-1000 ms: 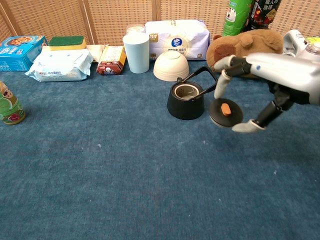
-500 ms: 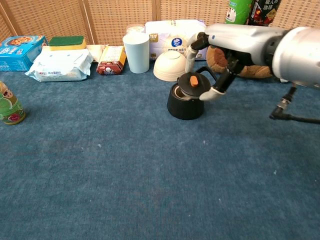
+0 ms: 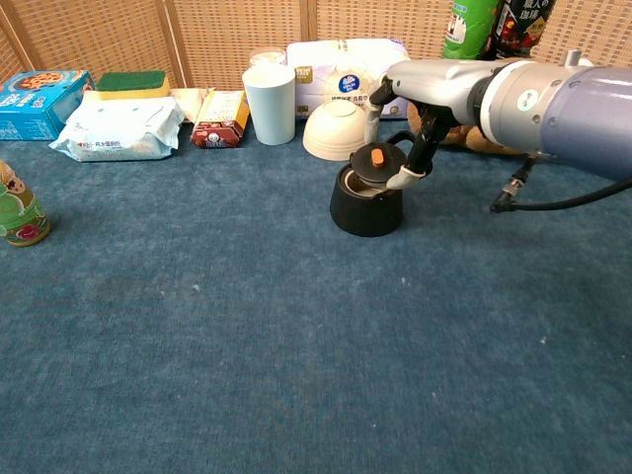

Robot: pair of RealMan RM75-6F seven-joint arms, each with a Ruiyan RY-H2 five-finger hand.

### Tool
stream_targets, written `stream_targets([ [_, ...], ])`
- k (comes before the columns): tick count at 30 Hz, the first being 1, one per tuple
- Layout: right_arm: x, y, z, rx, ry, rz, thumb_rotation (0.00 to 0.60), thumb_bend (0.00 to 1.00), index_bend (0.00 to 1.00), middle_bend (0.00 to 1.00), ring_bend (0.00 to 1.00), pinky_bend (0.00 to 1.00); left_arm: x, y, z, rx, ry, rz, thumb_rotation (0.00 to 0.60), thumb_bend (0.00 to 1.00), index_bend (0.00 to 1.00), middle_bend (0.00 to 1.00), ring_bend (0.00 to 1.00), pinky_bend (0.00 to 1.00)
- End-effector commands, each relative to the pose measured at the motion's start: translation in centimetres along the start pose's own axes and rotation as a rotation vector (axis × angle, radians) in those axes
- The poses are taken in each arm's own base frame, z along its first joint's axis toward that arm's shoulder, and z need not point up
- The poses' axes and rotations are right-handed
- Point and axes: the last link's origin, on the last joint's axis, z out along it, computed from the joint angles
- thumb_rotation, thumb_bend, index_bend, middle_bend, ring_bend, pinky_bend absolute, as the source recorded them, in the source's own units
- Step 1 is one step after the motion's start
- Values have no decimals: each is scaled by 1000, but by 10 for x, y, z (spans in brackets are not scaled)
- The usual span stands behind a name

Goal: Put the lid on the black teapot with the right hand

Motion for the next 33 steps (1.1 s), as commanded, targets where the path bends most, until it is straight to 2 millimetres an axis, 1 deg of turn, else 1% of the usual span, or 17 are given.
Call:
stream_targets([
  [1,-2,0,8,-9,-4,-9,600,277,418,72,20,0,0,-1,1,3,-2,-3,600,77,0,0,0,103],
  [5,-1,2,14,-20,-1,-19,600,276,418,72,19,0,0,-3,3,14,-11,-7,600,78,0,0,0,103],
  [8,1,-2,20,-21,-14,18,600,276,418,72,20,0,1,-6,5,33,-10,-13,600,79,0,0,0,103],
  [10,0,-3,26,-33,-29,26,600,276,418,72,20,0,1,-7,5,40,-10,-16,600,79,0,0,0,102],
  [14,-1,-2,31,-49,-48,44,600,277,418,72,19,0,1,-9,6,50,-9,-23,600,78,0,0,0,103],
  [23,-4,0,36,-62,-57,43,600,277,418,72,19,0,3,-12,6,63,-8,-29,600,78,0,0,0,103],
  [33,-10,-6,39,-60,-72,55,600,276,418,72,18,0,1,-12,7,69,-13,-28,600,77,0,0,0,103],
])
